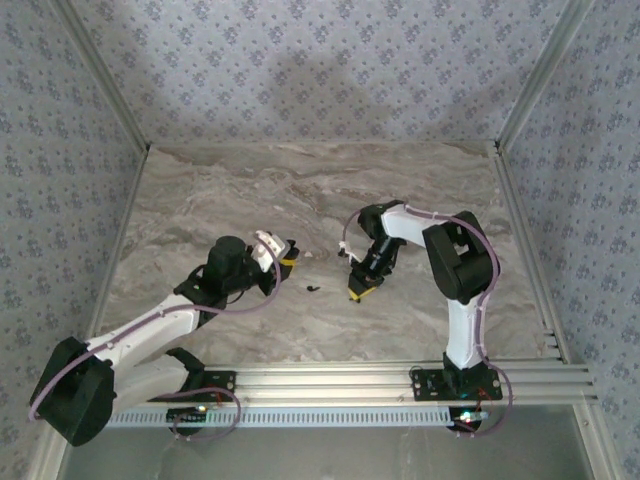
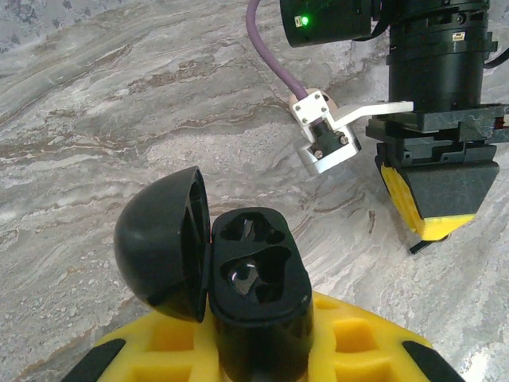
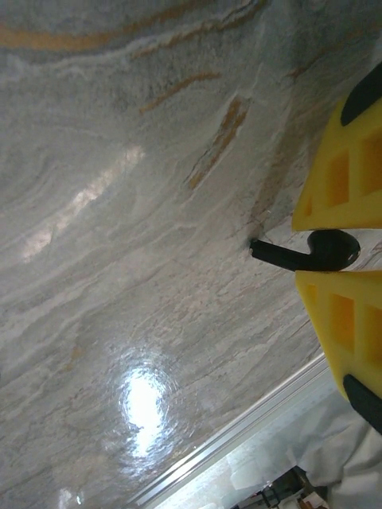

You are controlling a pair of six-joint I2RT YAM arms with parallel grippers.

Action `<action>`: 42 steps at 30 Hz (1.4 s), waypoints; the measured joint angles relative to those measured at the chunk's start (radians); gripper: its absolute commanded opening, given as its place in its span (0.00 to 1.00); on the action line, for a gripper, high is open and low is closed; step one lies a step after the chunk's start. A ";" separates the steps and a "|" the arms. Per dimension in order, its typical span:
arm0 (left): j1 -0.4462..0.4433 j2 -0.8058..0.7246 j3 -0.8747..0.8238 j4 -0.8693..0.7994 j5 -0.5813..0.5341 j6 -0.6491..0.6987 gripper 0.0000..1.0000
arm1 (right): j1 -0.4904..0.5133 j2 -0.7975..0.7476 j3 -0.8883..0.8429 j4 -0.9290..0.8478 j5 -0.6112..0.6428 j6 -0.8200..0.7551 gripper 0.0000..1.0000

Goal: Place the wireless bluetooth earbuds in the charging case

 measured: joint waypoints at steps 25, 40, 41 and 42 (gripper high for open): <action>0.094 0.049 0.351 -0.257 -0.012 -0.101 0.14 | 0.002 -0.496 -0.187 0.291 0.142 0.800 0.43; 0.142 0.129 0.460 -0.403 0.011 -0.112 0.14 | 0.039 -0.388 -0.166 0.150 0.271 1.423 0.41; 0.145 0.132 0.465 -0.411 0.018 -0.108 0.14 | 0.042 -0.383 -0.166 0.151 0.276 1.448 0.41; 0.150 0.134 0.470 -0.416 0.028 -0.105 0.14 | 0.045 -0.380 -0.166 0.152 0.284 1.476 0.41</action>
